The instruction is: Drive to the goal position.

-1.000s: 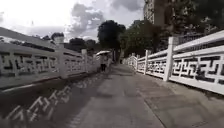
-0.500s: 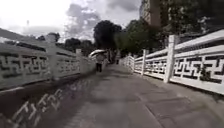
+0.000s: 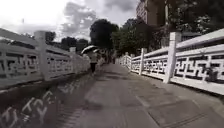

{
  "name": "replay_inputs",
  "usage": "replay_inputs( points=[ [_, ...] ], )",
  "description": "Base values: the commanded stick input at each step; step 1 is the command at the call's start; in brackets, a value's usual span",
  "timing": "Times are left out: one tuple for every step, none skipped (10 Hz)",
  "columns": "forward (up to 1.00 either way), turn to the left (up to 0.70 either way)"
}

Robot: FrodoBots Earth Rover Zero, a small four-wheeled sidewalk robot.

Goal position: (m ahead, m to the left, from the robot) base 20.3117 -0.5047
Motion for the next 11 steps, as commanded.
replay_inputs(
  points=[
    [0.45, 0.00],
    [0.45, 0.00],
    [0.45, 0.00],
    [0.45, 0.00],
    [0.45, 0.00],
    [0.45, 0.00],
    [0.45, 0.00],
    [0.45, 0.01],
    [0.45, 0.05],
    [0.45, 0.20],
    [0.45, 0.00]
  ],
)
